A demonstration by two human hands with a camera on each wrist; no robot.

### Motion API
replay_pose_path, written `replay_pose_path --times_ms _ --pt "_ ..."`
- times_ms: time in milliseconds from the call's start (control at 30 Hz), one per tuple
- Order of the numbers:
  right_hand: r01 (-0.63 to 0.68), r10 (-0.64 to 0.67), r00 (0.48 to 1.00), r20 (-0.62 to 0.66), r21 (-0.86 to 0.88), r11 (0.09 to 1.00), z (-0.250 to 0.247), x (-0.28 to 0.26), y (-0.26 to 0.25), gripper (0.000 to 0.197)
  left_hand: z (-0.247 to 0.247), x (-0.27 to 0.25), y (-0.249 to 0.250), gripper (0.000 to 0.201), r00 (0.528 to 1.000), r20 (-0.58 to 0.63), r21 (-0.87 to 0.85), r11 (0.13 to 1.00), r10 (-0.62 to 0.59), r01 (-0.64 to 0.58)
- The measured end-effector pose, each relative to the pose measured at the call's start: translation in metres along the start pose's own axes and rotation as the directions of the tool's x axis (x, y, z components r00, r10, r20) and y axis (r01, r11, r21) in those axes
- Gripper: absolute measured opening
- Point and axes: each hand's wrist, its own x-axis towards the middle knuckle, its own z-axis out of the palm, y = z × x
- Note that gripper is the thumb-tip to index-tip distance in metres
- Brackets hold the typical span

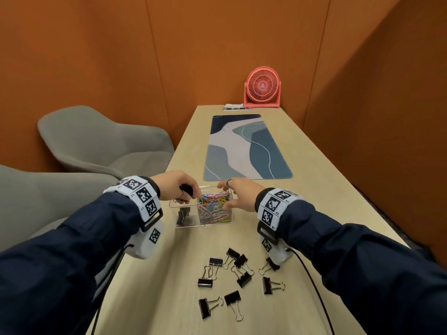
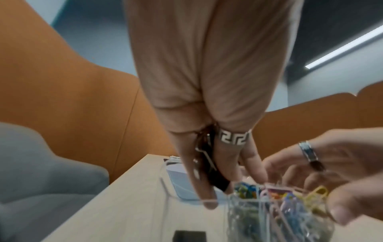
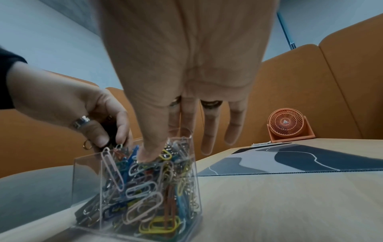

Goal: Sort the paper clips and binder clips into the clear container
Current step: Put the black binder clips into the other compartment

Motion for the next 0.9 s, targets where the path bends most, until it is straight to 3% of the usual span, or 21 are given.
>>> replay_pose_path --times_ms 167,333,567,800,900 --pt "0.003 -0.003 1.0 0.003 -0.004 1.0 -0.001 0.0 0.002 0.058 0.007 0.0 -0.01 0.032 0.991 -0.071 0.184 0.978 0.109 -0.095" --pt "0.007 -0.007 1.0 0.015 0.005 1.0 -0.003 0.0 0.002 0.058 0.011 -0.003 -0.019 0.03 0.988 -0.102 0.157 0.982 0.118 -0.101" --pt "0.014 -0.014 1.0 0.019 0.022 1.0 -0.002 -0.001 0.004 0.058 0.008 0.0 -0.016 0.041 0.998 -0.044 0.058 0.998 0.041 -0.039" --pt "-0.001 0.001 0.999 0.036 -0.014 1.0 -0.003 -0.003 0.005 0.065 0.007 -0.01 -0.006 0.024 0.992 -0.121 0.049 0.998 0.038 -0.033" --pt "-0.042 0.042 0.999 0.003 -0.036 0.998 0.0 -0.005 0.005 0.062 0.009 -0.019 -0.006 0.015 0.976 -0.215 0.064 0.998 0.041 -0.028"
